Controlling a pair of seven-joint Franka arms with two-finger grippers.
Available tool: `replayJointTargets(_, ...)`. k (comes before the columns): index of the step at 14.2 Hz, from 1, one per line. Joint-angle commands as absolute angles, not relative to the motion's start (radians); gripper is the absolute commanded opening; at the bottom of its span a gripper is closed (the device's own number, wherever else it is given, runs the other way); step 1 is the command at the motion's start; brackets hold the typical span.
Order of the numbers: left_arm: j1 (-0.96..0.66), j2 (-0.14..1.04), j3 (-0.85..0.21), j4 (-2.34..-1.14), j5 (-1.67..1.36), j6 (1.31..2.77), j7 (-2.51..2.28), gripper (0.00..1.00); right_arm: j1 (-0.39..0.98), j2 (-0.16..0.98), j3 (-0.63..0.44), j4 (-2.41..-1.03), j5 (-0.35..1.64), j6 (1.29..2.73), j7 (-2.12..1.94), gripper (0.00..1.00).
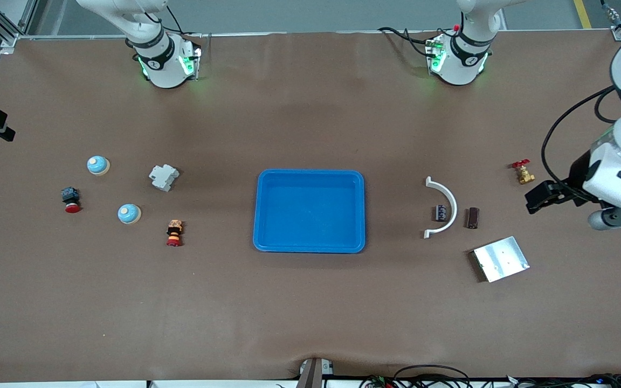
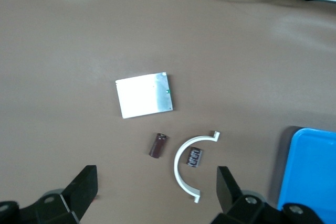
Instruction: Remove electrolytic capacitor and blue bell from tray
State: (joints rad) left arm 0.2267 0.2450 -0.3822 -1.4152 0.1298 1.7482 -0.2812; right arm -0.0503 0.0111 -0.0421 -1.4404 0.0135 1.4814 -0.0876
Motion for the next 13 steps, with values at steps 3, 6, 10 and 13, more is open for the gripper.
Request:
replayJointTargets(3, 0.089, 0.218, -0.163, -1.414, 0.041, 1.735, -0.137, 1.00, -0.043, -0.011, -0.018, -1.460, 0.018, 1.494, -0.083, 1.00)
replayJointTargets(6, 0.003, 0.204, -0.065, -1.417, 0.020, 1.735, -0.121, 1.00, -0.038, -0.020, -0.017, -1.460, 0.018, 1.485, -0.063, 1.00)
replayJointTargets(10, -0.003, 0.128, -0.060, -1.474, -0.024, 1.735, -0.115, 1.00, -0.044, -0.038, -0.020, -1.488, 0.015, 1.466, -0.063, 1.00)
replayJointTargets(13, 0.011, 0.095, -0.055, -1.506, -0.017, 1.733, 0.024, 1.00, -0.049, -0.043, -0.026, -1.485, 0.014, 1.459, -0.054, 1.00)
